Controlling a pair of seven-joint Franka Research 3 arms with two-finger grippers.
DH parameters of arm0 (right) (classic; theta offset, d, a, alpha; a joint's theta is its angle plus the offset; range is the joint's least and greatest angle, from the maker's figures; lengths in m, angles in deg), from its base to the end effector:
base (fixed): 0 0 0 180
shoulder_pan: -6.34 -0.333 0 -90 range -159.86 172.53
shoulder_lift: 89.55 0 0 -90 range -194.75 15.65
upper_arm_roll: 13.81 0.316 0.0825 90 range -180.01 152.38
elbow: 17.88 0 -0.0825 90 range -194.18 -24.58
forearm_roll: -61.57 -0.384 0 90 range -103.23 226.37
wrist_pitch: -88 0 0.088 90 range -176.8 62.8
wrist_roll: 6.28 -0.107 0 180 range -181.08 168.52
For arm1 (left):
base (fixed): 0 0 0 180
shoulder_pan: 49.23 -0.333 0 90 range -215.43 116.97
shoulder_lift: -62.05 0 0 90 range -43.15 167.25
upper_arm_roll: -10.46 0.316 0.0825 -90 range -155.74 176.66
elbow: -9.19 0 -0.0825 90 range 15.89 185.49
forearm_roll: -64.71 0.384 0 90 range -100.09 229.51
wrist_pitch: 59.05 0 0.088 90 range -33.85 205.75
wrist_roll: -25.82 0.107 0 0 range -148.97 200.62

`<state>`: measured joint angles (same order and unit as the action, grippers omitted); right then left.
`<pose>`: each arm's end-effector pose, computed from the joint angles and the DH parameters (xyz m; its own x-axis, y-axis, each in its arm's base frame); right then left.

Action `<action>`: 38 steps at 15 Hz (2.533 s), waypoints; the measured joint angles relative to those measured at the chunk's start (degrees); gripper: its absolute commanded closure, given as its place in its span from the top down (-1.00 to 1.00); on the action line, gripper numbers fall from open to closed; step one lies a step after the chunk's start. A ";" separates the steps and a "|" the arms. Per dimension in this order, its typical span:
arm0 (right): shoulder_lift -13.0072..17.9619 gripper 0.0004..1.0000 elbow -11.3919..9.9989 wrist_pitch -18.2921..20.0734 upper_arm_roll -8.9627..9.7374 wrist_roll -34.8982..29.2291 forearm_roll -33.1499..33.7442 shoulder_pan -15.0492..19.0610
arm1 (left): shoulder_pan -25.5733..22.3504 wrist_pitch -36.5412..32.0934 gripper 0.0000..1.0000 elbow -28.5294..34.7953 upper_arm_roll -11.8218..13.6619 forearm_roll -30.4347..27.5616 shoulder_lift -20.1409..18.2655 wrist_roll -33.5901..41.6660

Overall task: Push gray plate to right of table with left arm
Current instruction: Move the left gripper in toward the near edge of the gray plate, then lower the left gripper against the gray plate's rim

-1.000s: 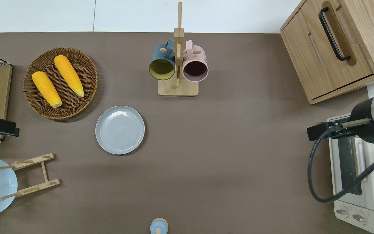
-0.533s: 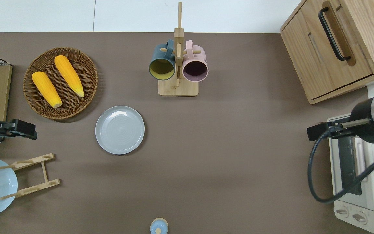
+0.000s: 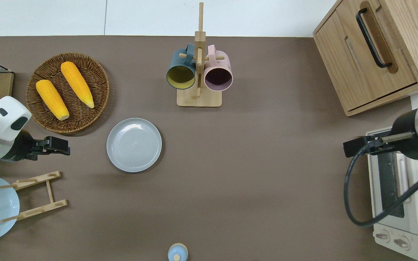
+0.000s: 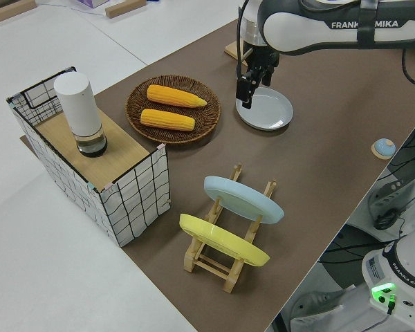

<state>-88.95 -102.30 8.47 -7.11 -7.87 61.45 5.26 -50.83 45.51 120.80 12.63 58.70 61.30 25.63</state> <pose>0.5269 0.0726 0.6599 0.9914 0.1077 -0.0749 0.1081 -0.9941 0.0012 0.5418 0.0272 0.4748 0.9892 0.0948 -0.1114 0.1059 -0.9895 0.0980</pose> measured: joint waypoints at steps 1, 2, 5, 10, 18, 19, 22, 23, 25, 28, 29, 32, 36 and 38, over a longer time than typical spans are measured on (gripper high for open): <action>0.00 0.97 0.00 0.00 0.00 0.00 0.00 0.00 | 0.02 1.86 1.00 1.87 -0.58 -0.11 -0.62 -1.75; 0.00 0.97 0.00 0.00 0.00 0.00 0.00 0.00 | 0.03 3.98 1.00 3.42 -1.51 -0.15 -1.02 -3.95; 0.00 0.97 0.00 0.00 0.00 0.00 0.00 0.00 | 0.11 8.90 1.00 7.07 -3.72 -0.16 -1.27 -8.43; 0.00 0.97 0.00 0.00 0.00 0.00 0.00 0.00 | 0.60 15.19 1.00 11.29 -6.30 -0.17 -0.83 -14.56; 0.00 0.97 0.00 0.00 0.00 0.00 0.00 0.00 | 1.57 25.42 1.00 17.75 -7.10 -0.17 1.16 -16.77; 0.00 0.97 0.00 0.00 0.00 0.00 0.00 0.00 | 1.58 26.23 1.00 18.11 -7.10 -0.17 1.40 -16.86; 0.00 0.97 0.00 0.00 0.00 0.00 0.00 0.00 | 2.14 31.01 1.00 19.86 -7.49 0.02 2.70 -18.64; 0.00 0.97 0.00 0.00 0.00 0.00 0.00 0.00 | 2.63 32.67 1.00 20.45 -7.60 0.19 3.34 -19.63; 0.00 0.97 0.00 0.00 0.00 0.00 0.00 0.00 | 3.81 34.82 1.00 21.07 -7.75 1.27 4.70 -21.86; 0.00 0.97 0.00 0.00 0.00 0.00 0.00 0.00 | 4.46 36.68 0.97 21.17 -7.97 3.84 6.46 -25.05; 0.00 0.97 0.00 0.00 0.00 0.00 0.00 0.00 | 4.46 37.02 0.92 21.17 -7.97 4.15 6.82 -25.24; 0.00 0.97 0.00 0.00 0.00 0.00 0.00 0.00 | 4.46 37.41 0.59 21.17 -7.97 4.49 7.30 -25.33; 0.00 0.97 0.00 0.00 0.00 0.00 0.00 0.00 | 4.47 37.42 -1.00 21.18 -7.97 4.59 7.54 -25.44; 0.00 0.97 0.00 0.00 0.00 0.00 0.00 0.00 | 4.47 37.42 -1.00 21.19 -7.97 4.60 7.68 -25.47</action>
<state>-88.95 -102.30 8.47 -7.11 -7.87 61.45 5.26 -46.36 82.93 141.99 4.66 63.30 68.98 0.16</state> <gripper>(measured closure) 0.013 0.401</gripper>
